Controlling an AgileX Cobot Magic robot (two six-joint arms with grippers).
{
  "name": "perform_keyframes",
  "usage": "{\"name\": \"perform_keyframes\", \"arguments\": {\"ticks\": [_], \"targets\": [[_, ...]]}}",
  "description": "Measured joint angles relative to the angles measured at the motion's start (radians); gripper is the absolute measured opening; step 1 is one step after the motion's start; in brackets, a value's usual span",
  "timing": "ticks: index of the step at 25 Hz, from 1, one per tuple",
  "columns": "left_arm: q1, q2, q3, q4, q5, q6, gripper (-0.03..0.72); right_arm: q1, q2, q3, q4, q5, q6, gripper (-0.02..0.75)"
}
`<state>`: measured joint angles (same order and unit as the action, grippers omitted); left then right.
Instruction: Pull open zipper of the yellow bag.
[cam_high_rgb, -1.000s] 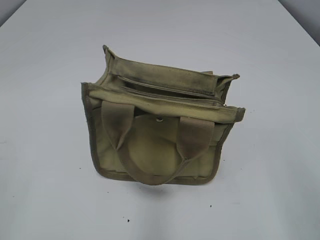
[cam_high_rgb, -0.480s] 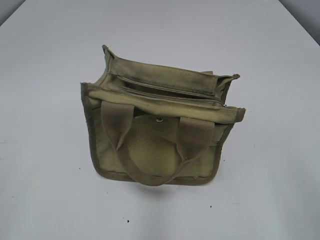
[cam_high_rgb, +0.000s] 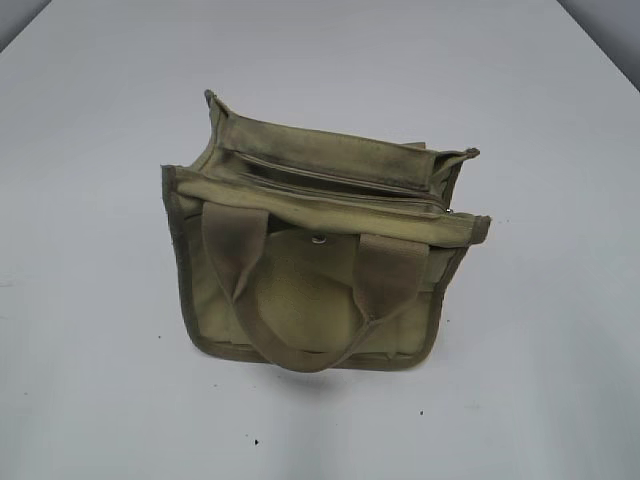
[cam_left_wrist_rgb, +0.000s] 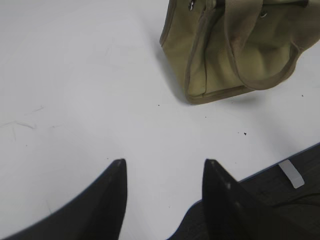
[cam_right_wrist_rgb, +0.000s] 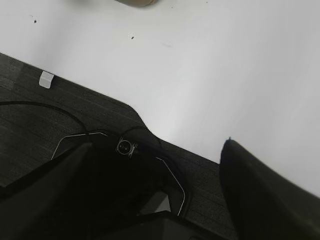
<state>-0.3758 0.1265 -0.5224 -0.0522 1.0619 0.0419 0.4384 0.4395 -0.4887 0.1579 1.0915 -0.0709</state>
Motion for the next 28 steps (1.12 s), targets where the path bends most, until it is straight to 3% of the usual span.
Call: {"name": "perform_keyframes", "arguments": {"ticks": [4, 11, 14, 19, 28], "targets": [[0.036, -0.022, 0.001, 0.000, 0.000, 0.000, 0.382, -0.024, -0.006, 0.000, 0.008, -0.004, 0.000, 0.585], [0.246, -0.096, 0.002, 0.000, 0.001, 0.000, 0.381, -0.283, -0.165, 0.001, 0.015, -0.012, 0.000, 0.585], [0.301, -0.130, 0.002, 0.000, 0.000, 0.000, 0.381, -0.359, -0.274, 0.001, 0.015, -0.013, 0.000, 0.585], [0.313, -0.132, 0.003, 0.000, 0.000, 0.000, 0.365, -0.400, -0.434, 0.001, 0.015, -0.014, 0.000, 0.585], [0.313, -0.132, 0.003, -0.001, 0.000, 0.000, 0.349, -0.400, -0.446, 0.004, 0.015, -0.014, 0.000, 0.585]]}}
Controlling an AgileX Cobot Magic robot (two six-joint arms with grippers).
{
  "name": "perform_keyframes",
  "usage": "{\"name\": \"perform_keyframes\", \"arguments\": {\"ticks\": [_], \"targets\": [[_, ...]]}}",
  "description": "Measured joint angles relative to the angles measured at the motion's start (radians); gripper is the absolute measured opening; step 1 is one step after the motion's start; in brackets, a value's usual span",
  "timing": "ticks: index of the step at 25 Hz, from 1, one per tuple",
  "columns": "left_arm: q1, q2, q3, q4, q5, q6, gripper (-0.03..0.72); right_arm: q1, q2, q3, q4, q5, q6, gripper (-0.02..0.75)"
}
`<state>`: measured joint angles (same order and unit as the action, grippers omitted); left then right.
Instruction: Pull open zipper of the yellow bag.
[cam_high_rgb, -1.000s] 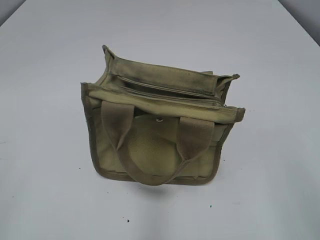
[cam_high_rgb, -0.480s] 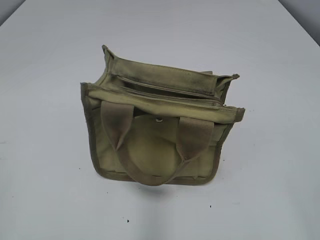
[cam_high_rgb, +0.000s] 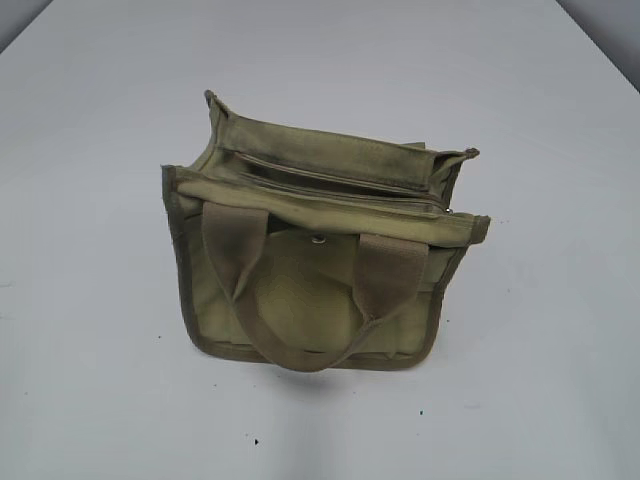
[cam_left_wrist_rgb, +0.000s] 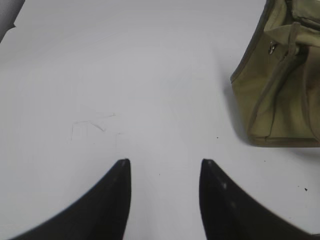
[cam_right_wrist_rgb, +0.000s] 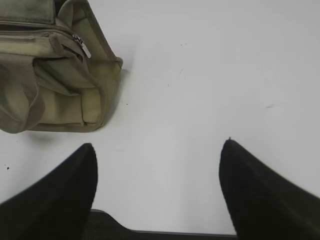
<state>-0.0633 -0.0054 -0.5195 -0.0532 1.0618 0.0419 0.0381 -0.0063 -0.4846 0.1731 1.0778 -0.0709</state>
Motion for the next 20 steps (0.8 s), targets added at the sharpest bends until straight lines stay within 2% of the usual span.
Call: {"name": "perform_keyframes", "arguments": {"ticks": [20], "targets": [[0.000, 0.000, 0.000, 0.000, 0.000, 0.000, 0.329, 0.000, 0.000, 0.000, 0.000, -0.001, 0.000, 0.585]]}}
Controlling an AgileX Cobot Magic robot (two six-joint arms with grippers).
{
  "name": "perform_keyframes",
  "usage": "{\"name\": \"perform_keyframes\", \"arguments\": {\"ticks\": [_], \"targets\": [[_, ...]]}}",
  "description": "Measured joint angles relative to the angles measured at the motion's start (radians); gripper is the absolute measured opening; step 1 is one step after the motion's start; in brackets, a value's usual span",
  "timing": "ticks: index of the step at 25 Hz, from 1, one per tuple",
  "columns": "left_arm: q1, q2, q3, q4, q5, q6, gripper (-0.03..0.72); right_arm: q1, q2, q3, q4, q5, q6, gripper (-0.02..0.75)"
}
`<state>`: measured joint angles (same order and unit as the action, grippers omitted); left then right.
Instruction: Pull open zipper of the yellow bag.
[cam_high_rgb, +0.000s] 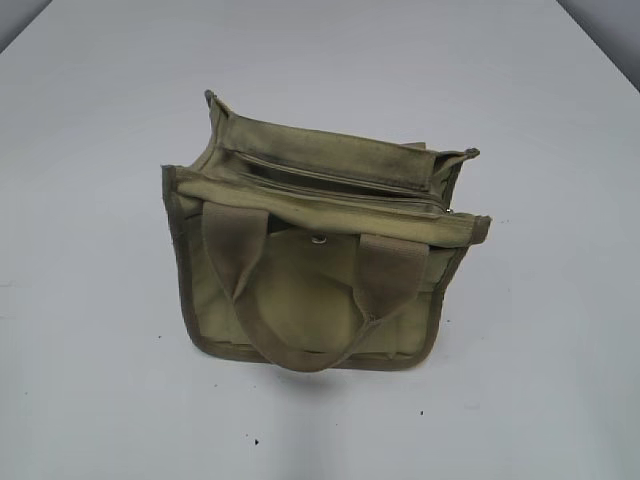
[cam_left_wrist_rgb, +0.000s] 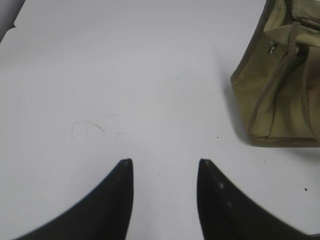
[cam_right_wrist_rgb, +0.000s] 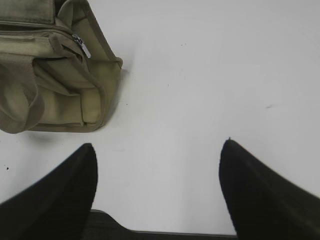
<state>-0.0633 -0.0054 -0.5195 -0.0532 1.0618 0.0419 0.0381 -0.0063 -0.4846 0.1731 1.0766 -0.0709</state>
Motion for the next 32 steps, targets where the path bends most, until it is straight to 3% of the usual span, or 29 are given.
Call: {"name": "perform_keyframes", "arguments": {"ticks": [11, 19, 32], "targets": [[0.000, 0.000, 0.000, 0.000, 0.000, 0.000, 0.328, -0.003, 0.000, 0.000, -0.063, 0.003, -0.115, 0.585], [0.000, 0.000, 0.000, 0.000, 0.000, 0.000, 0.328, -0.083, 0.000, 0.000, -0.066, 0.003, -0.121, 0.585], [0.000, 0.000, 0.000, 0.000, 0.000, 0.000, 0.328, -0.064, 0.000, 0.000, -0.067, 0.004, -0.139, 0.585]]}}
